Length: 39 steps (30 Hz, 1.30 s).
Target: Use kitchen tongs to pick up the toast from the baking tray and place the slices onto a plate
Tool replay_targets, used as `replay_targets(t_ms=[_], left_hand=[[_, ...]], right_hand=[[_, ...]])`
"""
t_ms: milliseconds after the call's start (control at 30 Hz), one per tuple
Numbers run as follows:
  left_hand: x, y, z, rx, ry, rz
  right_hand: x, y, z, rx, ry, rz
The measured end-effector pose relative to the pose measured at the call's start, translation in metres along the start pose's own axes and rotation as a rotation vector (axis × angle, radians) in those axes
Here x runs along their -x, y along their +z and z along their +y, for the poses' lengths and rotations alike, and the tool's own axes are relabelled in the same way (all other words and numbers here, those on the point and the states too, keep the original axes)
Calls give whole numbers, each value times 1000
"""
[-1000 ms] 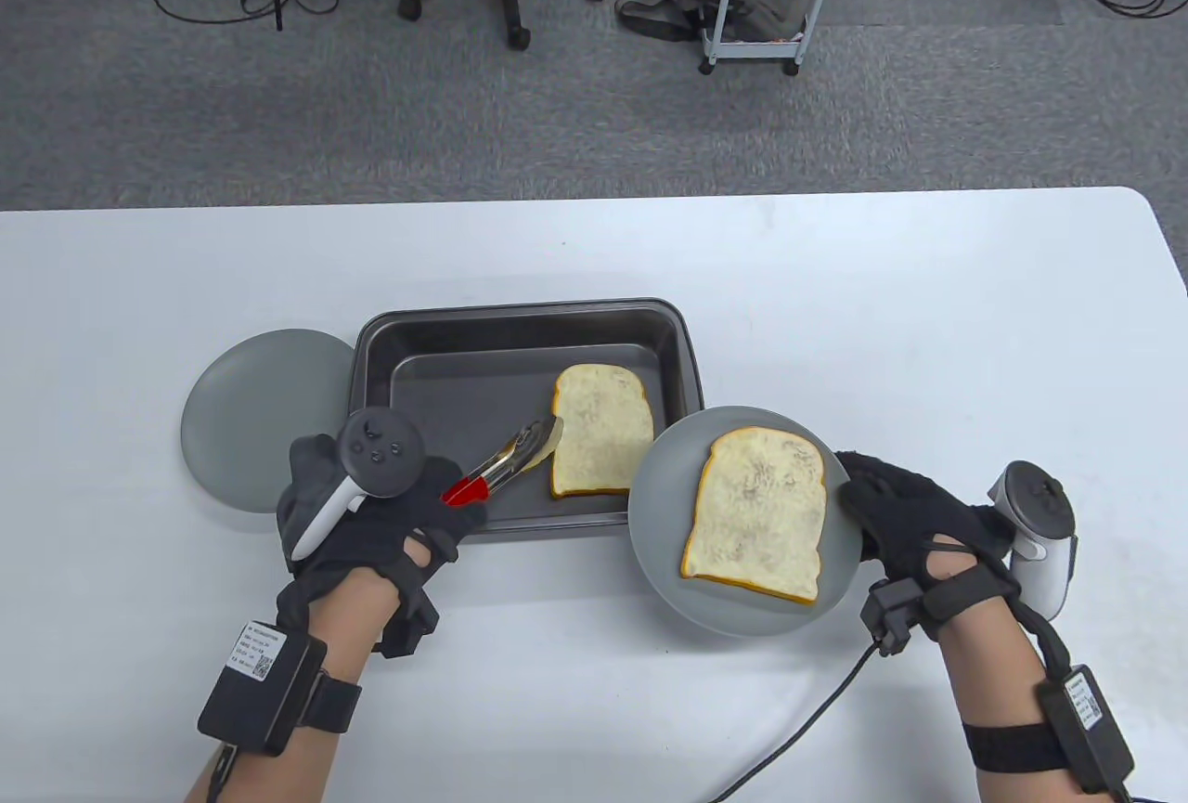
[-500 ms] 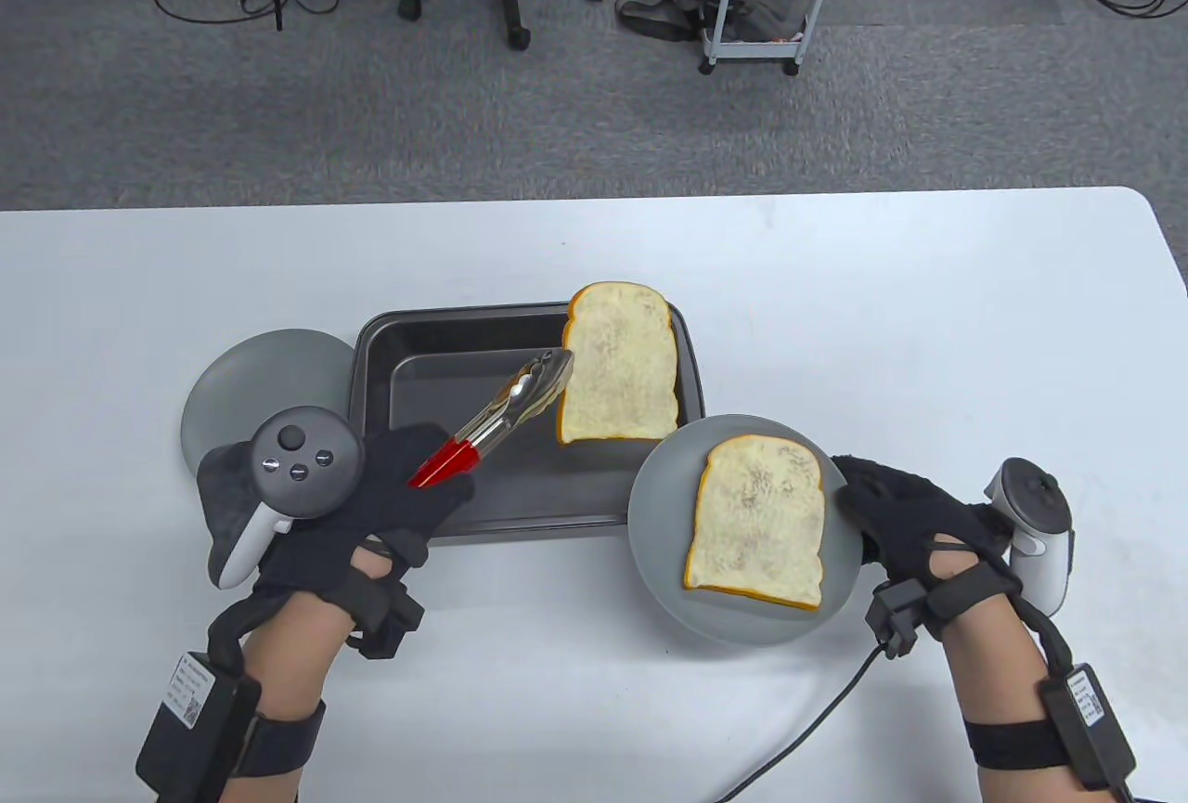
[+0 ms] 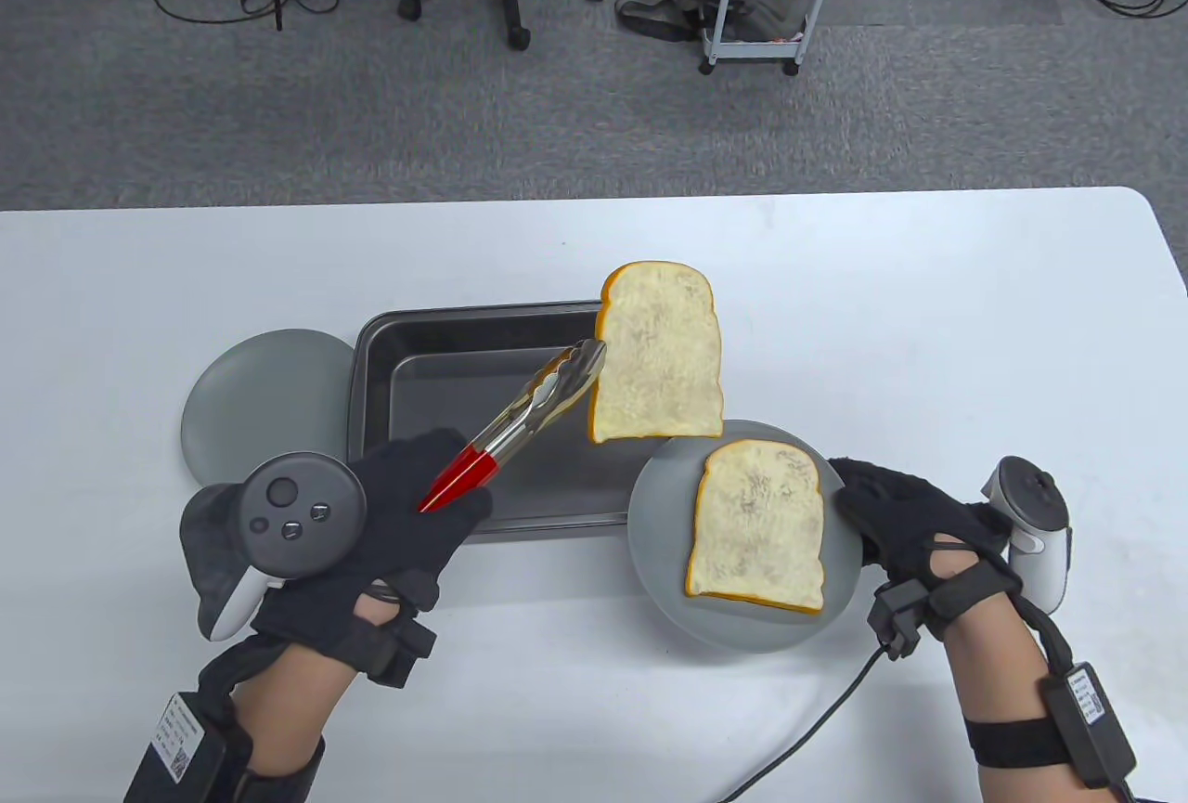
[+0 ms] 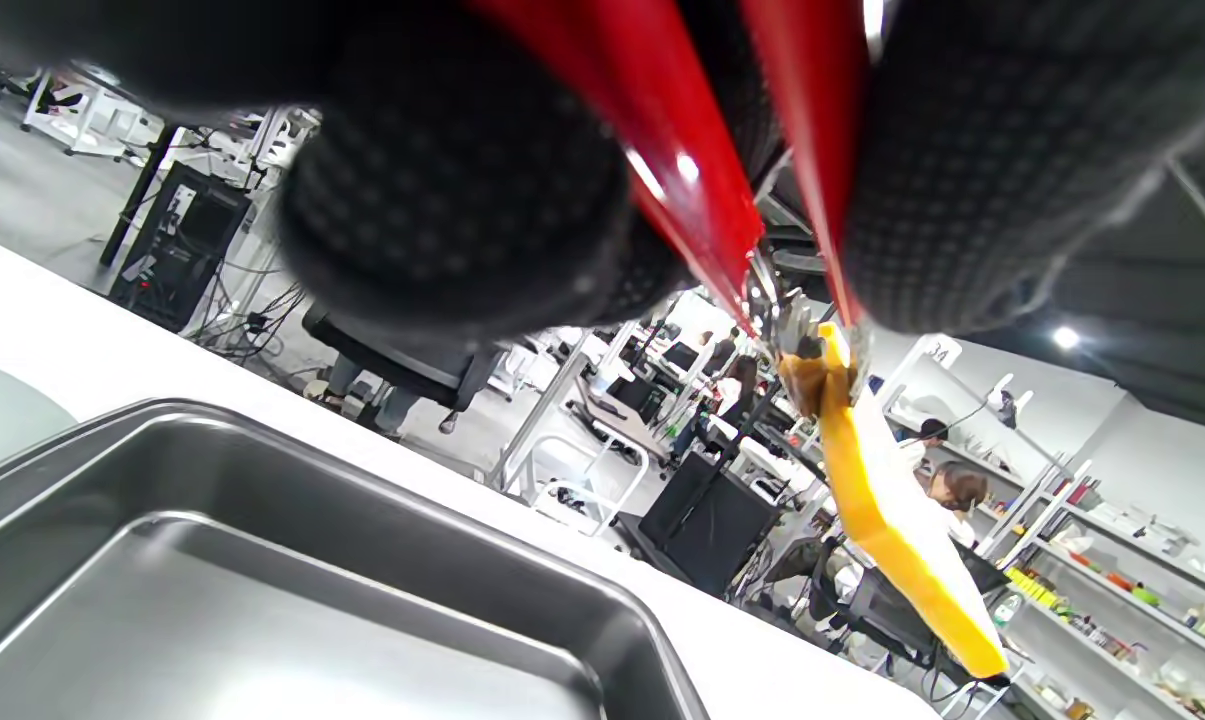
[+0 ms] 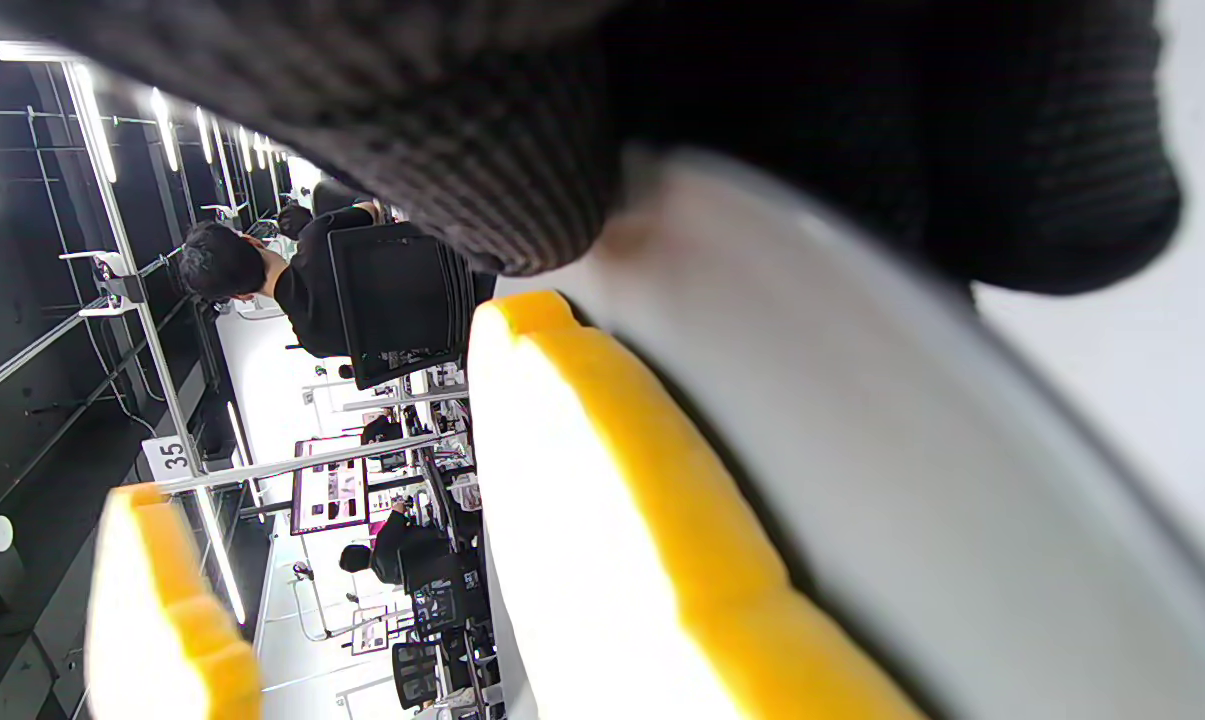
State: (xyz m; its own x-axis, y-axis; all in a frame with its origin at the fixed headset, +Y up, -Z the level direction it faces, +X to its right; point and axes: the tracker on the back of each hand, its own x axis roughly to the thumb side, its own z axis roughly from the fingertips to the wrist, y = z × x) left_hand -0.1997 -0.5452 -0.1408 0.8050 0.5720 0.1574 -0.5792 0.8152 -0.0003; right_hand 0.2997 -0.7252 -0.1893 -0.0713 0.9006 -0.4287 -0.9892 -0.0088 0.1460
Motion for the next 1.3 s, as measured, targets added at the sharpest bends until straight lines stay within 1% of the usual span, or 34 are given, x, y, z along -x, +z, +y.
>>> replay_targets(t_ms=[133,333,500,733,867,900,1033,1133,1300], left_hand=[[-7,2,2,8,14,-19],[-16,6,-4,43,29,-51],[-19,6,-14,114,93,-70],[-20,6,-39,234,167,-67],[-18,3,-62,336,229,-55],[-19,3,-69,362,222,-56],[-24,5,-85,385,95,-73],[-26,5,-88,370,34,-72],[-28,4,-86,364,24,-66]], right_hand=[[0,0,0,-2,0,1],[0,-1,0,-2,0,-1],[0,-1,0,1,1,-3],[0,-1,0,4,-5,-10],[0,0,0,7,-10,-11],[-1,0,0,7,-12,-12],[-1,0,-1,12,-18,-16],[-1,0,-3,18,-16,-16],[-1,1,-3,16,-18,-15]])
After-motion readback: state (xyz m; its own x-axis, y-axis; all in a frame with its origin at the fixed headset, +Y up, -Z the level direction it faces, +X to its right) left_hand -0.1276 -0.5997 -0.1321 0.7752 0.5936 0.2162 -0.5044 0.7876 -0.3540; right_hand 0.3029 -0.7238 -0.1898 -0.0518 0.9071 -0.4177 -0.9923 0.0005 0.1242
